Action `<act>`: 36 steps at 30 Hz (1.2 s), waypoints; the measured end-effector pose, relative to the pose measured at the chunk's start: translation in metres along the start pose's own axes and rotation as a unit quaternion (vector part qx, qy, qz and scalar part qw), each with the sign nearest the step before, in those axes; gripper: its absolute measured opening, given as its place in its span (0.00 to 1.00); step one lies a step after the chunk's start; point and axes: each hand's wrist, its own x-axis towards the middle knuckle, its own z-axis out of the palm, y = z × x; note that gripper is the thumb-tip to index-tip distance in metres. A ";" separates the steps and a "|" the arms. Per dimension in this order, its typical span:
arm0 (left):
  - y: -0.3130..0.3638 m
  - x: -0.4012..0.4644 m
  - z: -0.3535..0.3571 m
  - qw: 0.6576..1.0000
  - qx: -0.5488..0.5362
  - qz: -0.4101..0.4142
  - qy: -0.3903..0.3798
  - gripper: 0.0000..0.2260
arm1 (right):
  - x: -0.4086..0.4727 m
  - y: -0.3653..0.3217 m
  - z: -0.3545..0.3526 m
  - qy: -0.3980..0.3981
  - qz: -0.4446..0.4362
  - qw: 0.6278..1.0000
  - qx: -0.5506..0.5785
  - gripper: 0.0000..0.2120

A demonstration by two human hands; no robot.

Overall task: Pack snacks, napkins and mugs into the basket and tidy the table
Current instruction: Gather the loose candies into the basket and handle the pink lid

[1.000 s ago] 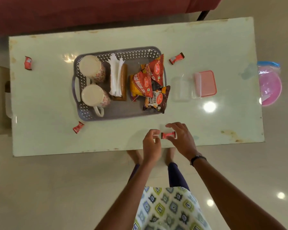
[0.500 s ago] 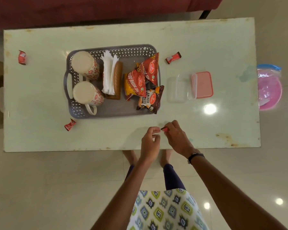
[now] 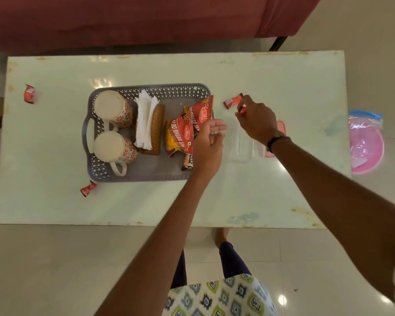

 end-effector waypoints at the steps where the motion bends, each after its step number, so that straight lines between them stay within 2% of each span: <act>1: 0.000 0.006 -0.001 1.000 -0.001 0.003 0.006 0.11 | 0.011 0.002 0.004 -0.019 -0.003 1.000 -0.022 0.13; 4: -0.004 0.022 -0.005 1.000 -0.008 0.002 0.025 0.11 | 0.038 0.008 0.014 -0.061 -0.019 0.996 -0.063 0.16; 7: -0.011 0.032 -0.010 0.999 -0.026 -0.004 0.043 0.10 | 0.057 0.012 0.021 -0.072 -0.015 0.996 -0.057 0.17; 11: -0.017 0.036 -0.019 0.997 -0.048 -0.012 0.063 0.10 | 0.070 0.011 0.020 -0.077 -0.006 0.995 -0.058 0.12; 13: -0.017 0.033 -0.023 0.996 -0.057 -0.021 0.070 0.10 | 0.070 0.008 0.017 -0.085 -0.002 0.994 -0.062 0.12; 15: -0.015 0.030 -0.029 0.994 -0.069 -0.029 0.079 0.10 | 0.067 -0.003 0.010 -0.067 0.000 0.998 -0.017 0.13; 19: -0.008 0.024 -0.056 0.988 -0.110 -0.035 0.104 0.10 | 0.052 -0.057 -0.014 0.005 -0.038 0.997 0.062 0.15; 22: -0.012 0.017 -0.093 0.982 -0.128 -0.031 0.136 0.09 | 0.033 -0.111 -0.028 0.022 -0.066 0.990 0.122 0.11; 25: -0.027 0.006 -0.139 0.969 -0.141 -0.044 0.198 0.08 | 0.006 -0.175 -0.026 -0.013 -0.130 0.976 0.172 0.11; 28: -0.053 -0.005 -0.195 0.956 -0.139 -0.071 0.248 0.09 | -0.016 -0.239 0.003 -0.117 -0.190 0.957 0.184 0.08; 30: -0.078 -0.012 -0.232 0.950 -0.106 -0.085 0.280 0.10 | -0.028 -0.277 0.034 -0.186 -0.213 0.944 0.172 0.09; 33: -0.117 -0.017 -0.285 0.945 0.001 -0.096 0.312 0.10 | -0.042 -0.325 0.082 -0.221 -0.232 0.934 0.156 0.10; 36: -0.155 -0.019 -0.320 0.954 0.161 -0.092 0.237 0.10 | -0.047 -0.354 0.119 -0.248 -0.215 0.929 0.171 0.12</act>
